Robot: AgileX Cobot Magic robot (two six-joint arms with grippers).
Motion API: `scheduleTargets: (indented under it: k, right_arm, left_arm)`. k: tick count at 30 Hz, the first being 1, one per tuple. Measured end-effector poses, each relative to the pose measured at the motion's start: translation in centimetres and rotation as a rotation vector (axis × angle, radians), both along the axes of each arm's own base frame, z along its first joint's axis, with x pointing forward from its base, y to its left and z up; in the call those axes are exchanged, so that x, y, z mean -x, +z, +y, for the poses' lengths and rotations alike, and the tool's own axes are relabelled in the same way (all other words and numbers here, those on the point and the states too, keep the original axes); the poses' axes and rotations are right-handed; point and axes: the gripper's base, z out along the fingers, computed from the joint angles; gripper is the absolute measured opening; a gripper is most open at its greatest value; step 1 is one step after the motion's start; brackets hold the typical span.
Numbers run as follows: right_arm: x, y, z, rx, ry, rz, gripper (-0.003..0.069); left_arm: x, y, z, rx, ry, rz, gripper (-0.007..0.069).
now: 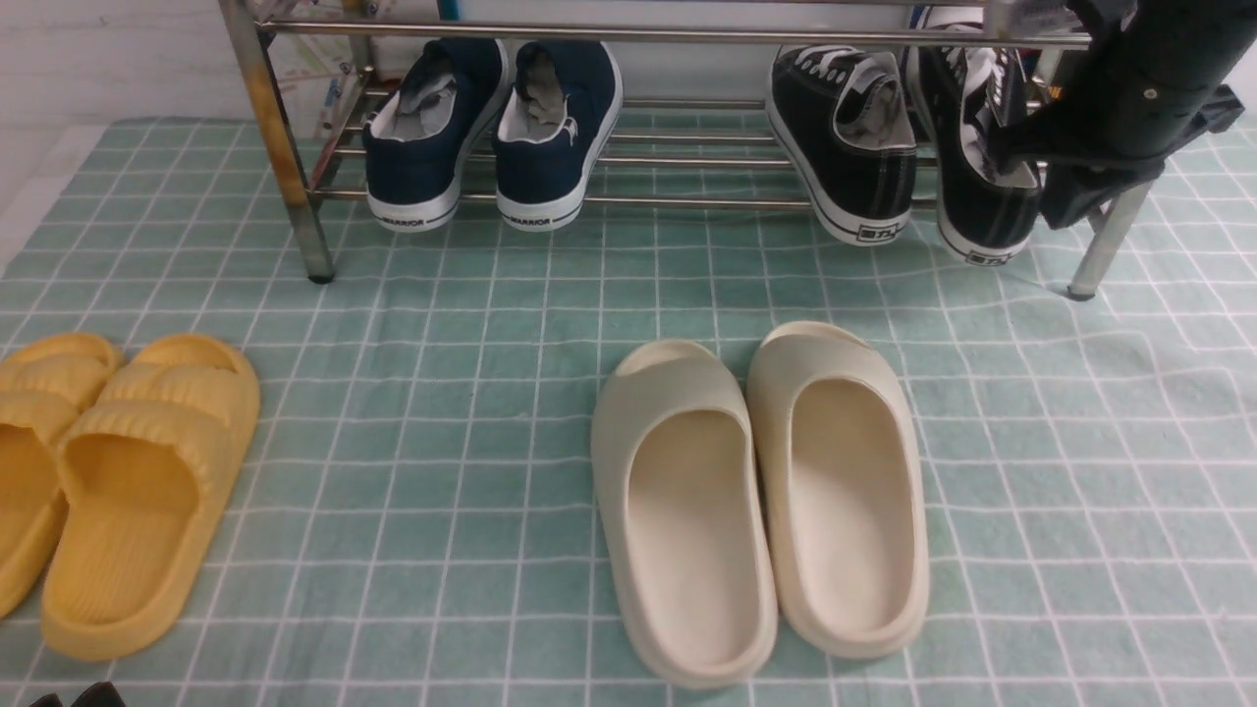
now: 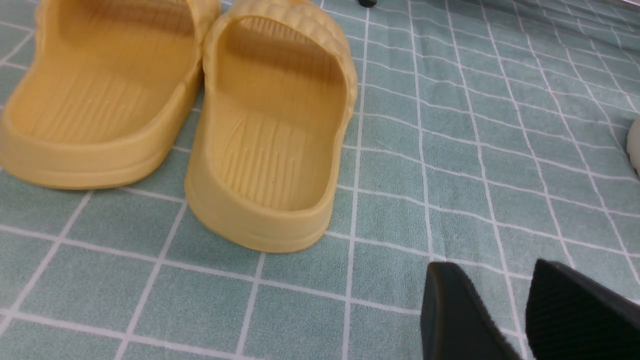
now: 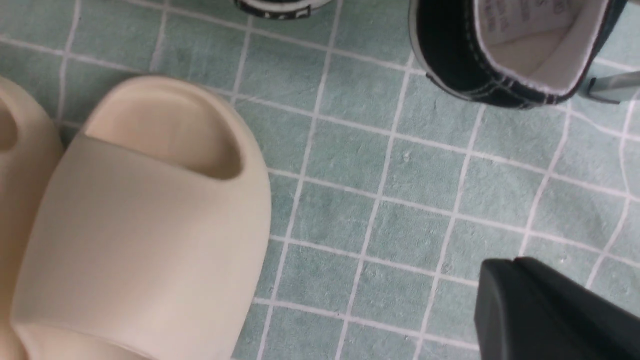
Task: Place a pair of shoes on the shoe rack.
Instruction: Use the right arm to put a shoe into the shoe rack
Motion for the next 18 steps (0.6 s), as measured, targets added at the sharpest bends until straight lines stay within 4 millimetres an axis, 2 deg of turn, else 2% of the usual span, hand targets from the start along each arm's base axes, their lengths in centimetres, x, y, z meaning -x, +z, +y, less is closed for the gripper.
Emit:
scheduleTargets:
  k: [5,6,8,10,11,12,15,18]
  right_arm:
    - [-0.3,-1.8,0.0,-0.004,-0.011,-0.003,0.011]
    - [-0.4,-2.0,0.0,-0.005,-0.014,-0.006,0.0146]
    - [-0.5,-1.8,0.1,-0.01,-0.016,-0.029,0.0243]
    - [-0.6,-1.7,0.2,-0.009,-0.01,-0.045,0.0287]
    - [-0.6,-1.4,0.5,0.0,0.011,-0.074,0.0363]
    - [-0.6,-1.3,0.6,0.001,0.013,-0.079,0.0371]
    - [-1.0,-0.6,1.9,0.004,0.058,-0.162,0.0475]
    - [-1.6,0.1,3.2,0.008,0.088,-0.245,0.0509]
  left_arm:
    - [0.0,0.0,0.0,0.0,0.0,0.0,0.0238]
    - [0.0,0.0,0.0,0.0,0.0,0.0,0.0238]
    - [0.0,0.0,0.0,0.0,0.0,0.0,0.0238]
    - [0.0,0.0,0.0,0.0,0.0,0.0,0.0238]
    - [0.0,0.0,0.0,0.0,0.0,0.0,0.0238]
    - [0.0,0.0,0.0,0.0,0.0,0.0,0.0238]
    - [0.0,0.0,0.0,0.0,0.0,0.0,0.0238]
    - [0.0,0.0,0.0,0.0,0.0,0.0,0.0238]
